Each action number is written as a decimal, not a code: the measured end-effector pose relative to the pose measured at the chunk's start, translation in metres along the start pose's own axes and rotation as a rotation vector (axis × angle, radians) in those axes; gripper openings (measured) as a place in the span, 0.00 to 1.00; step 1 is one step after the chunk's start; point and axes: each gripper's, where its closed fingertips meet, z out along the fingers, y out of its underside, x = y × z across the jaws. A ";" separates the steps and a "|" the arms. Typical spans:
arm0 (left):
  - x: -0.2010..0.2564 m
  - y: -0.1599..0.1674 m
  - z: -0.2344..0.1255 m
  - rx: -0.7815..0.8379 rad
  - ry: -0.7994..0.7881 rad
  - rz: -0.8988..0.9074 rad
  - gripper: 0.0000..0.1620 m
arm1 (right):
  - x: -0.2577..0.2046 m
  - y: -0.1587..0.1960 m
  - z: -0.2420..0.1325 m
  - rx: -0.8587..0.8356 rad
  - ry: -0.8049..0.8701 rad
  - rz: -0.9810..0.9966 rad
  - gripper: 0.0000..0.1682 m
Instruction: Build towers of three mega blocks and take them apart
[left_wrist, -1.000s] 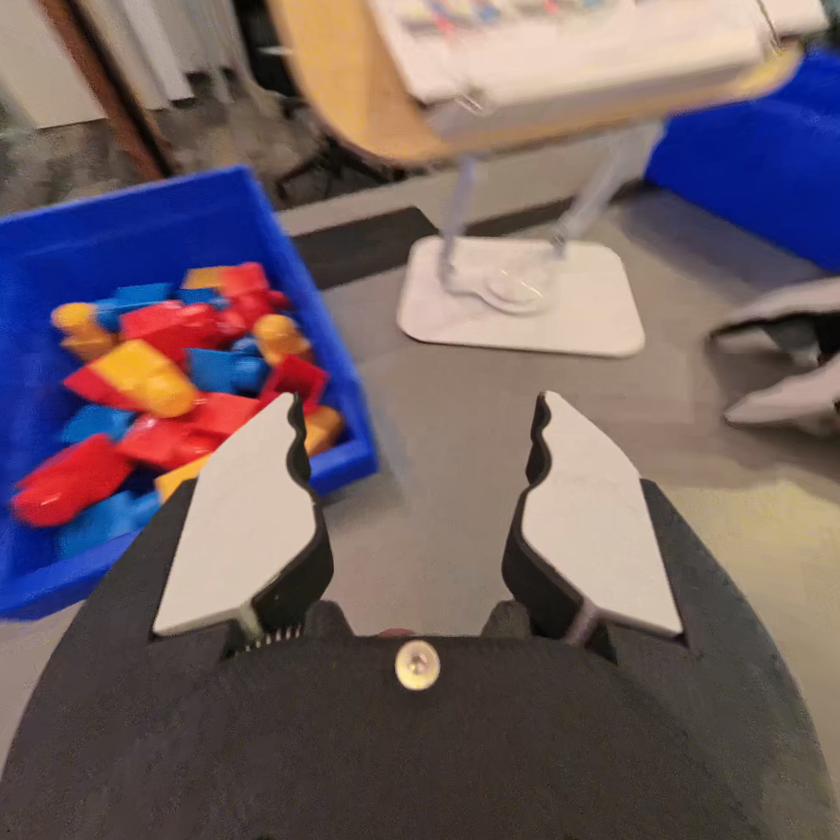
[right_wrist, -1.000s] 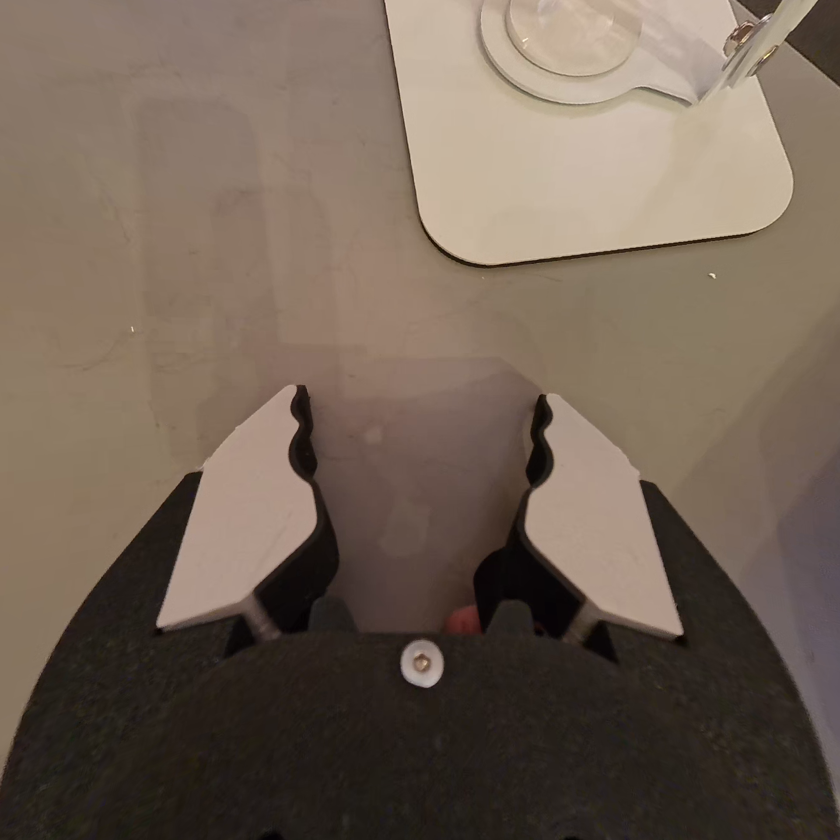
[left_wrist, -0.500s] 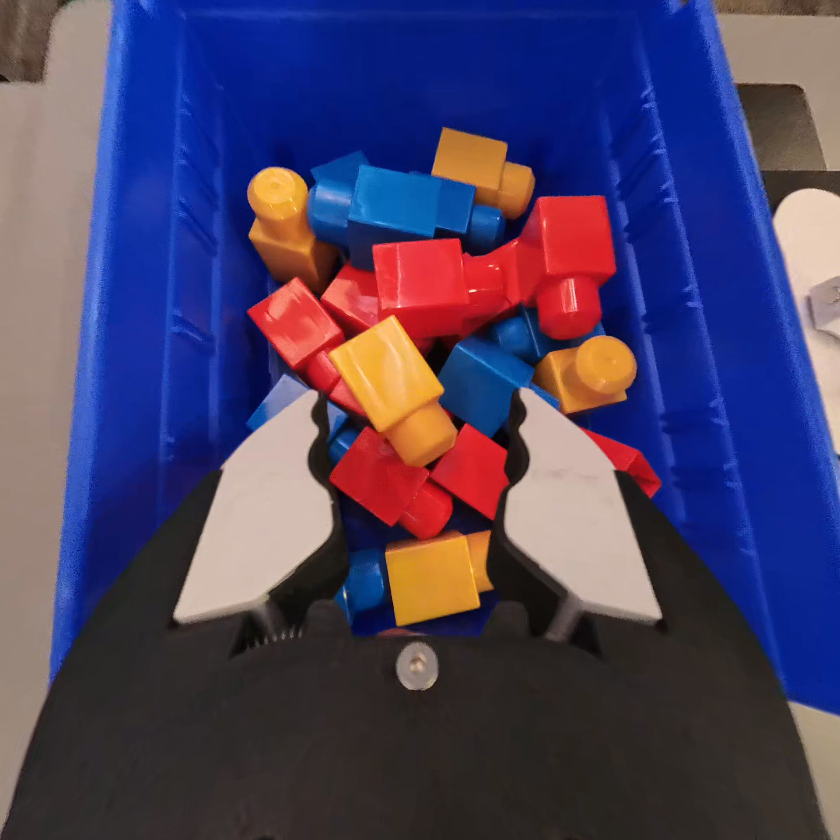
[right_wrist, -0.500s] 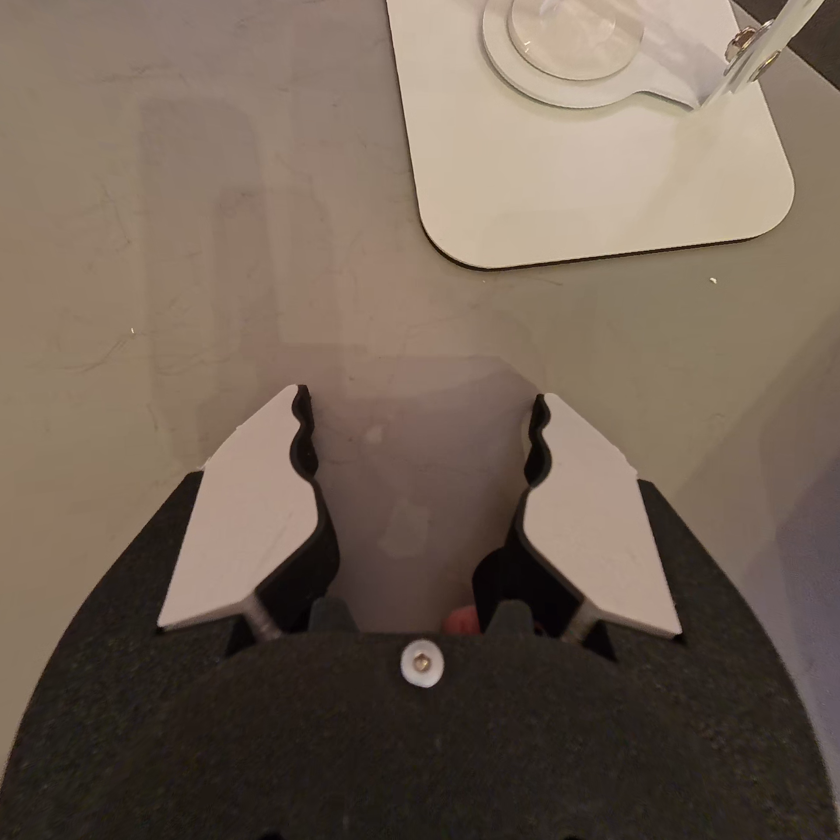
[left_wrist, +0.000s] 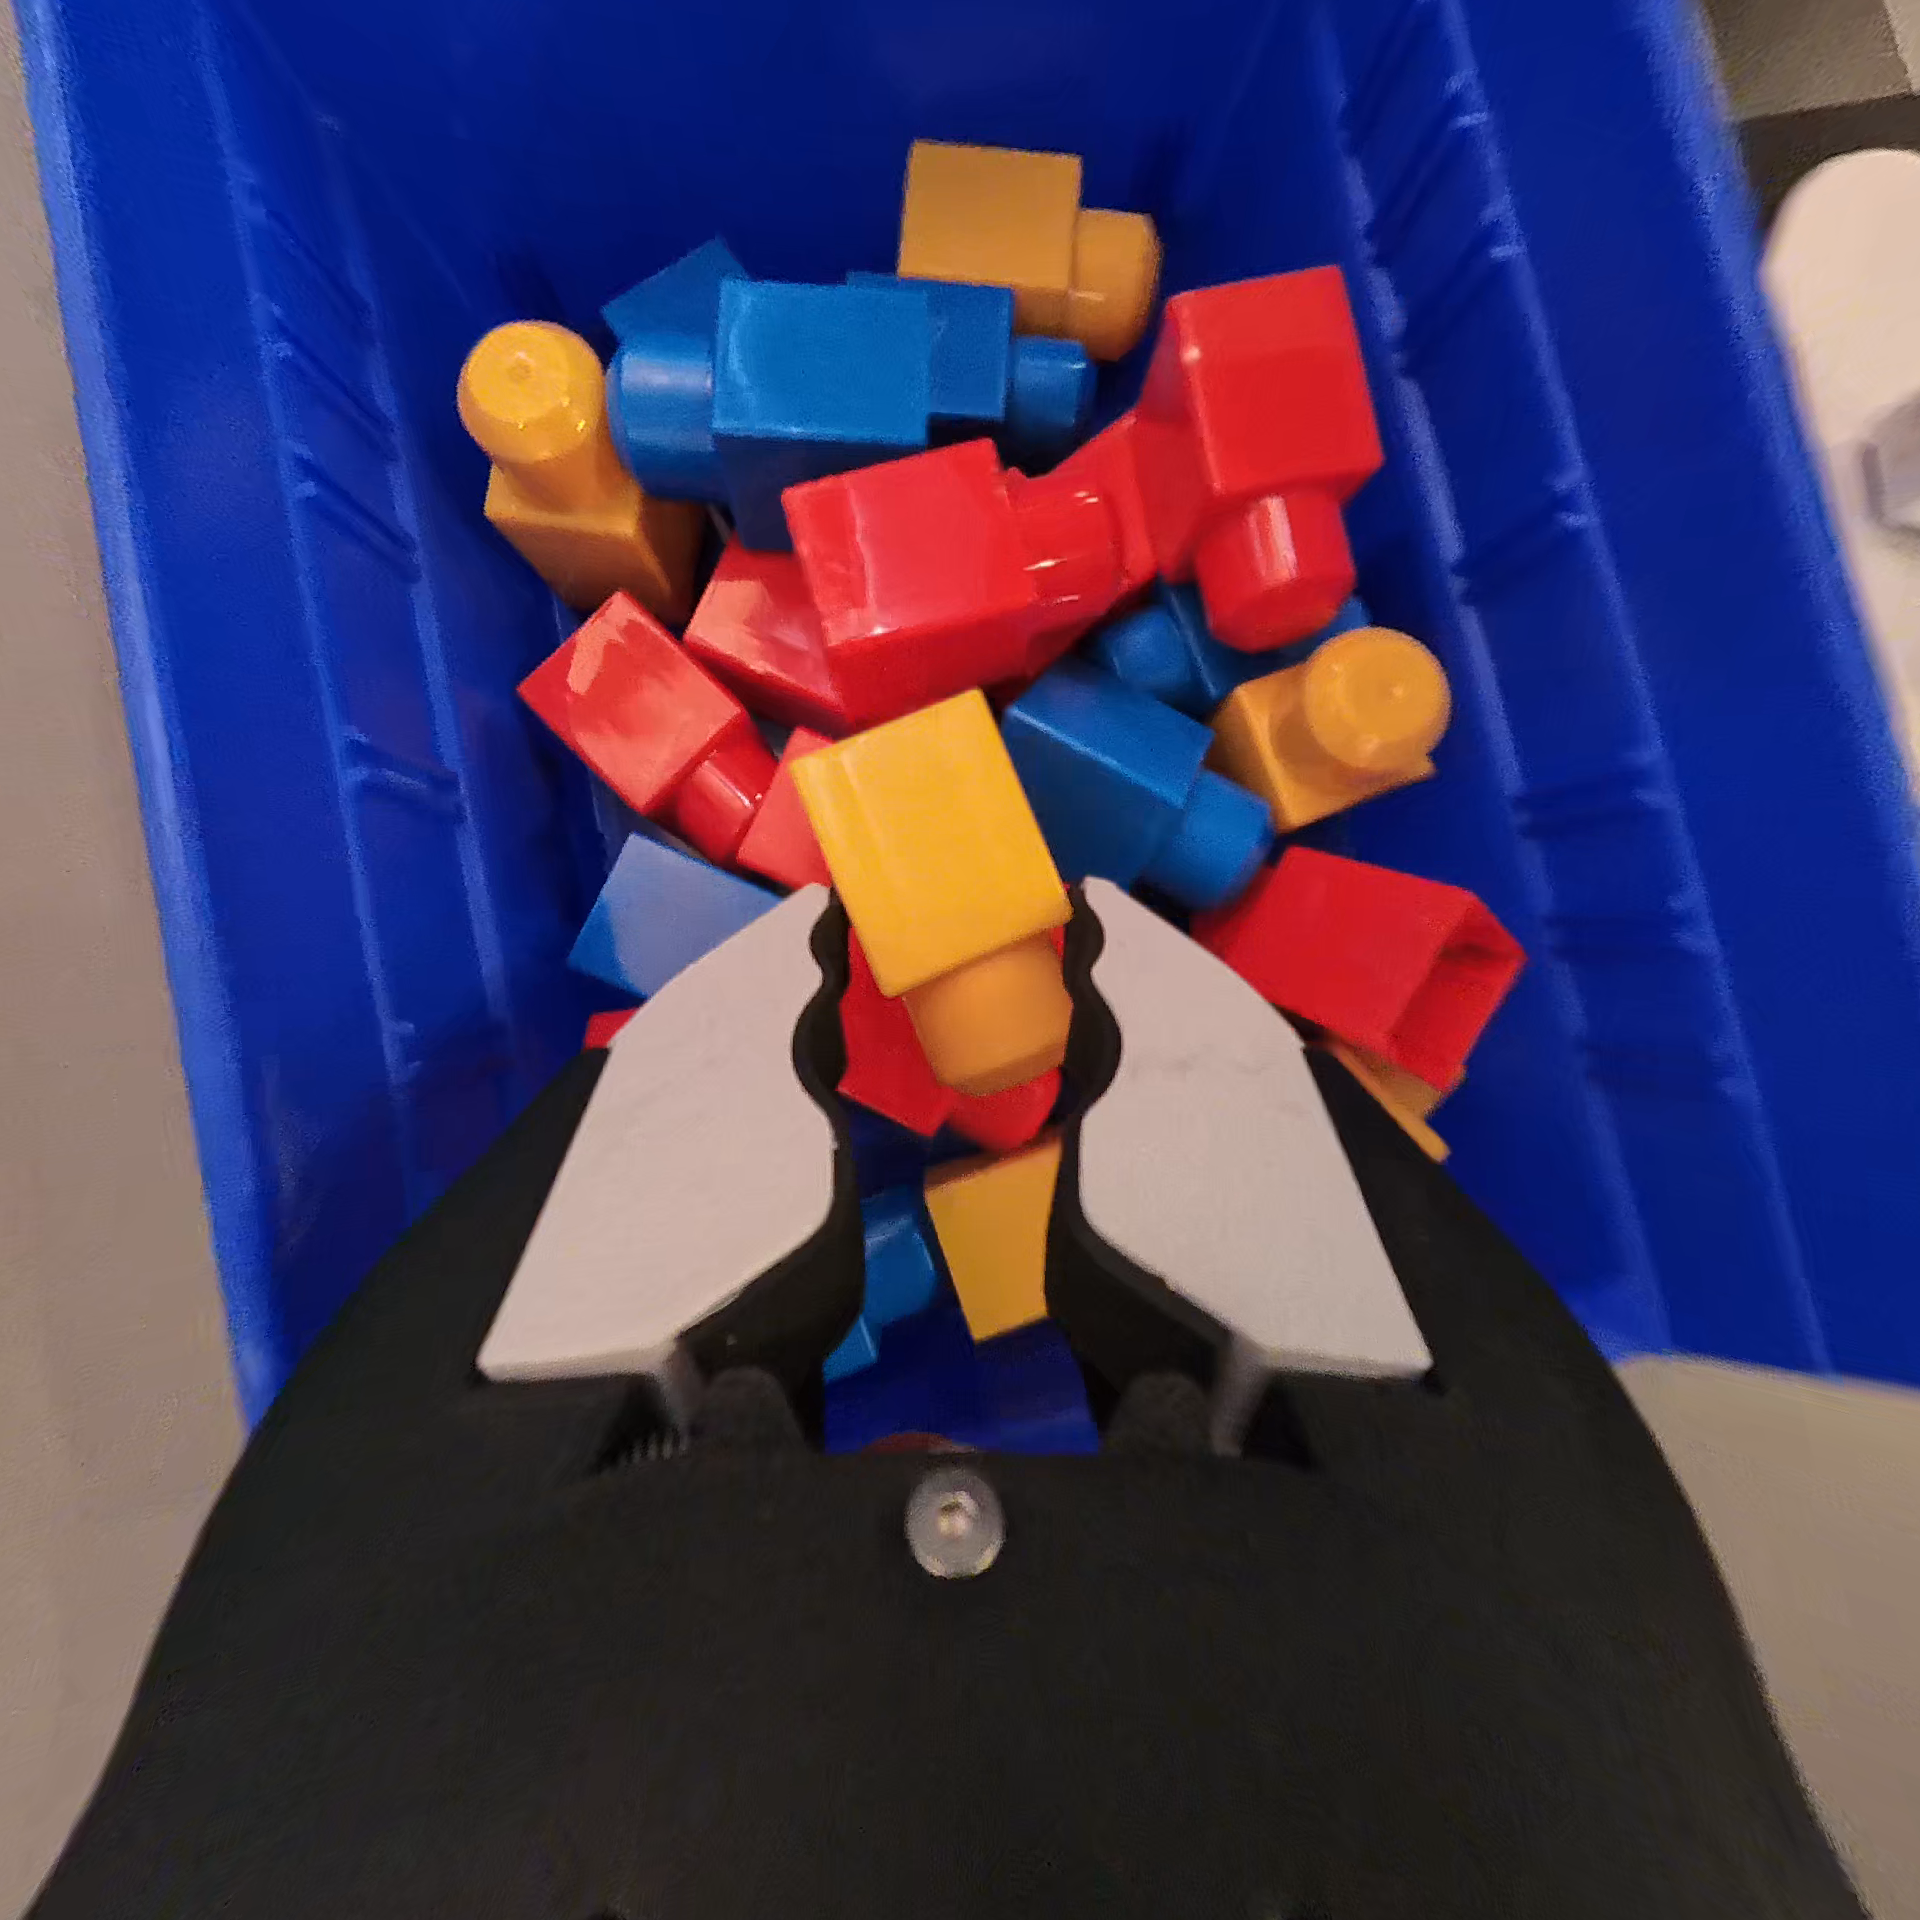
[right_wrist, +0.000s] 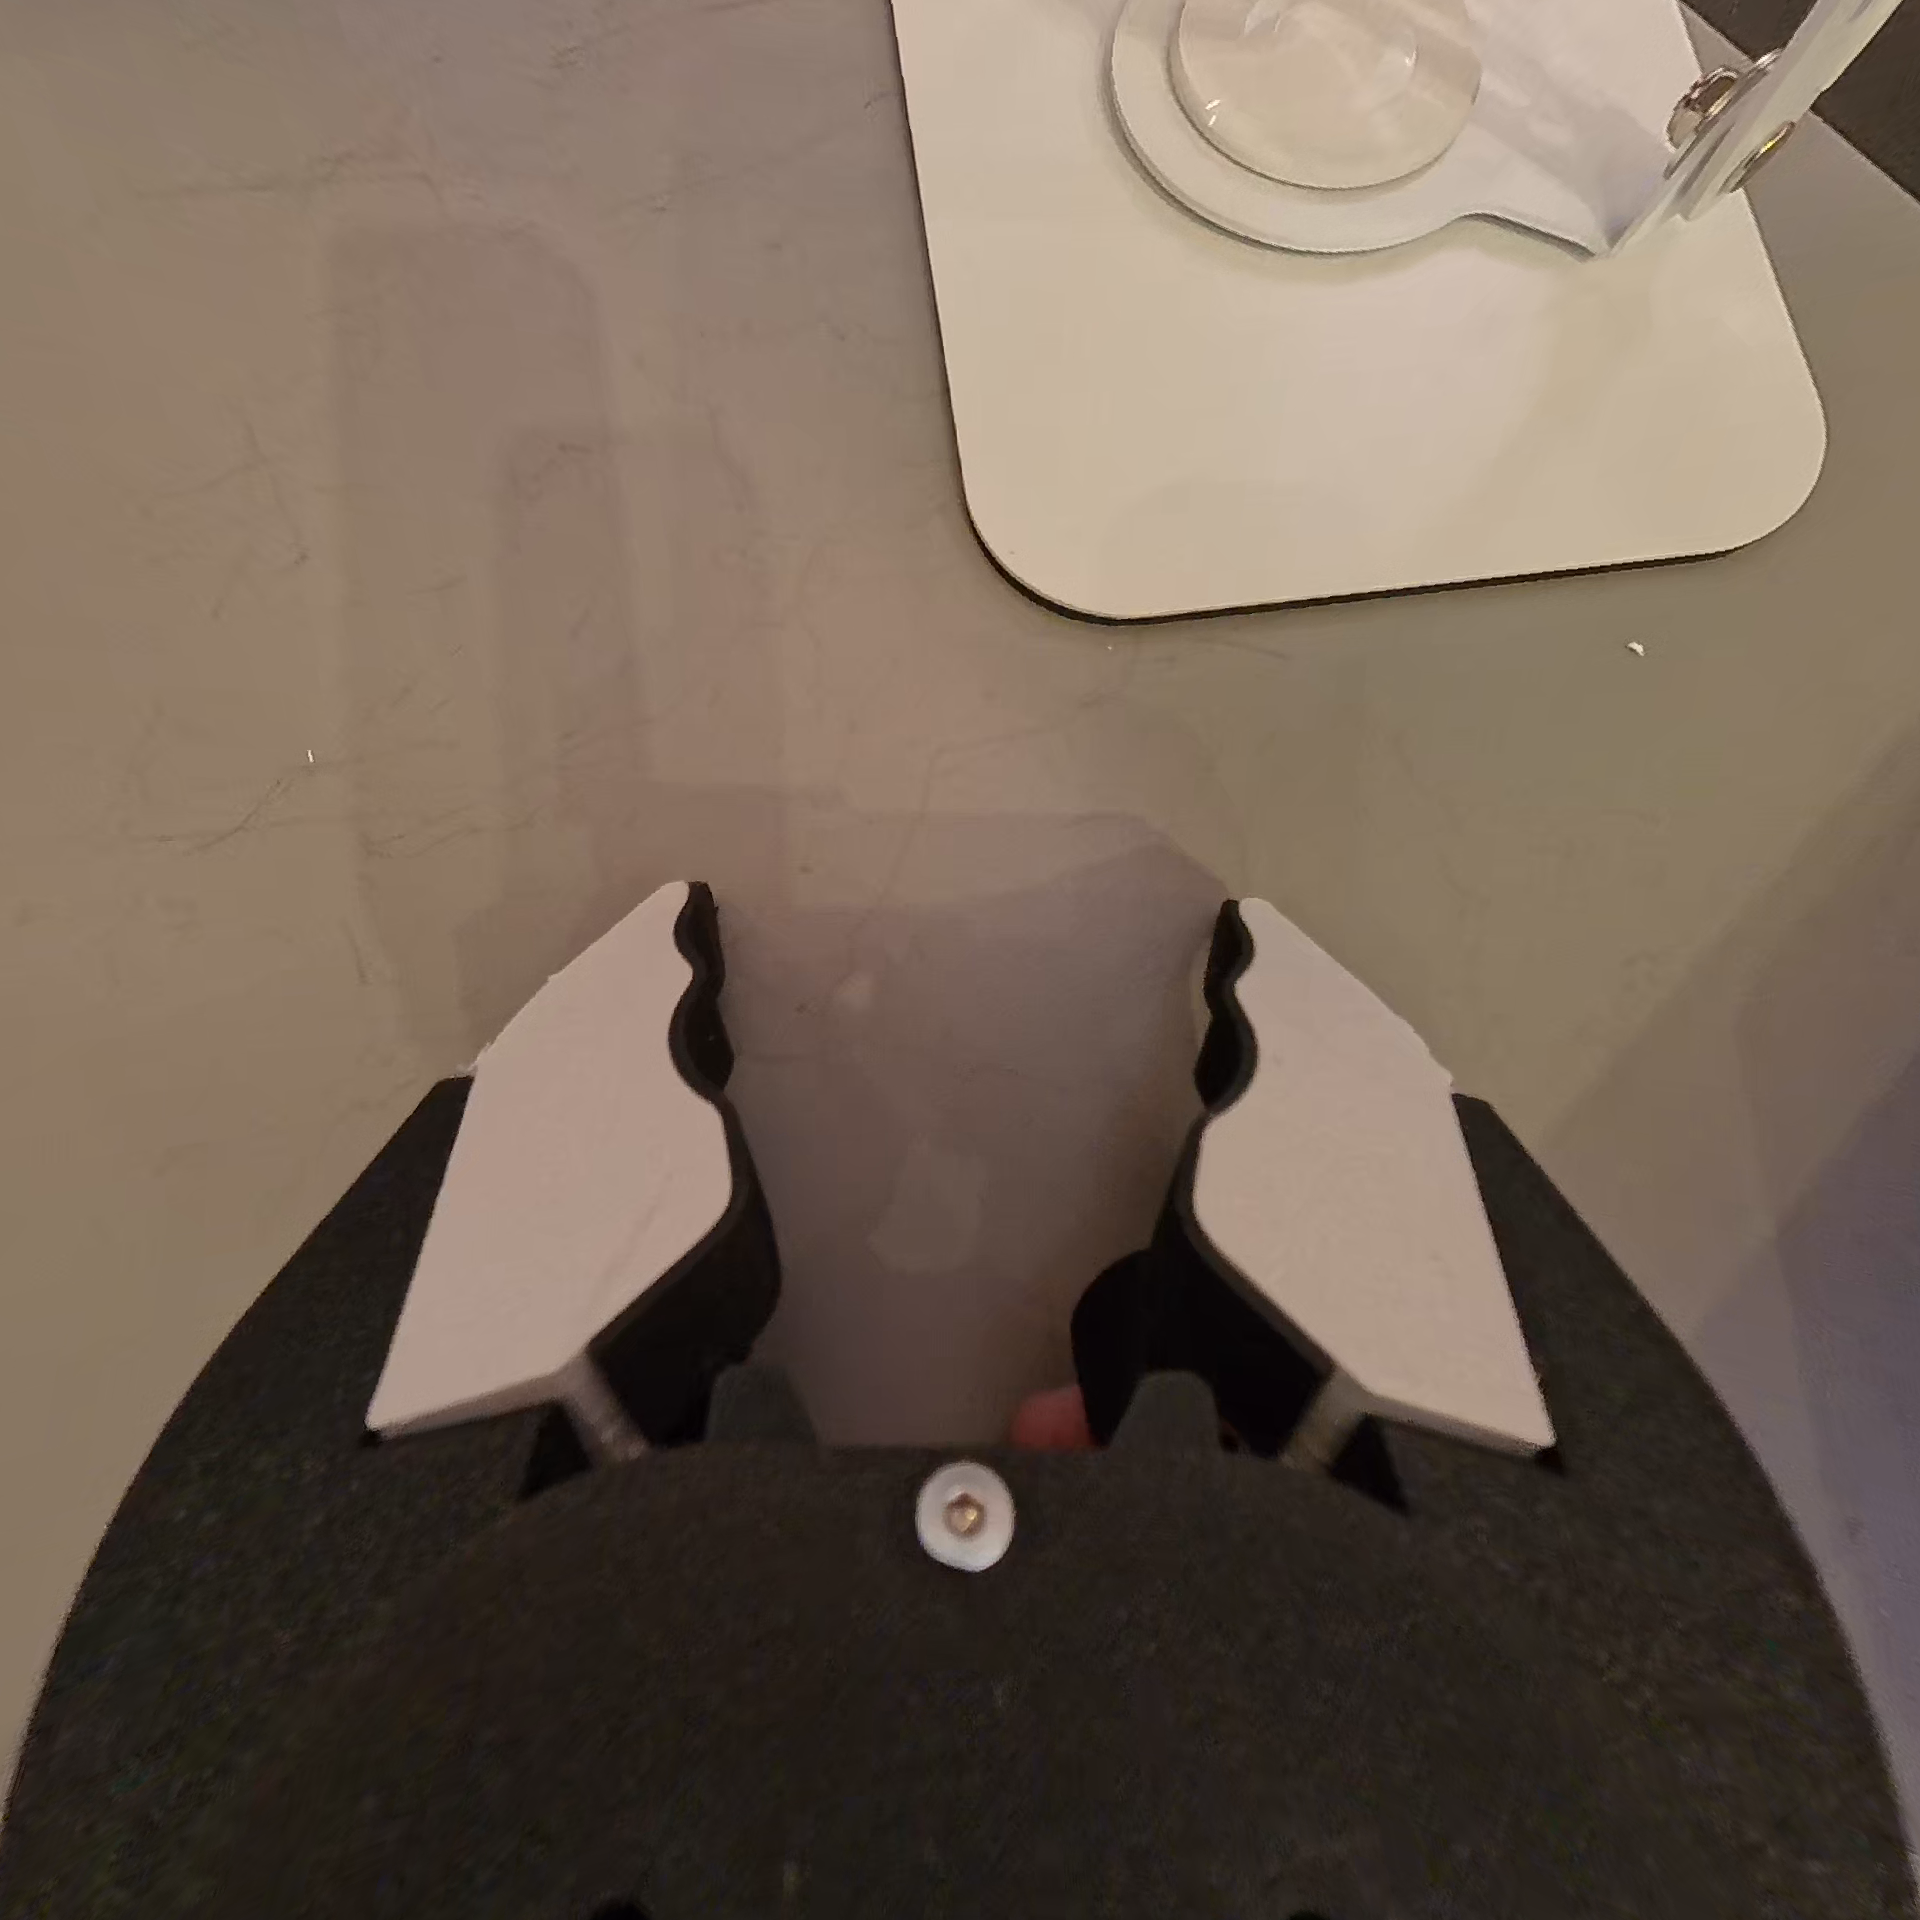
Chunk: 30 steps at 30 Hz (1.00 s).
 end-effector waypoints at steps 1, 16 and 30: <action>0.007 -0.003 -0.008 0.026 0.038 0.051 0.24 | 0.000 0.000 0.000 0.000 -0.002 -0.002 0.53; 0.152 0.038 -0.108 0.088 -0.041 1.151 0.24 | -0.077 -0.075 -0.050 0.274 -0.462 -0.025 0.44; 0.304 0.082 -0.134 0.237 0.144 1.734 0.24 | -0.132 -0.122 -0.069 0.261 -0.905 -0.077 0.41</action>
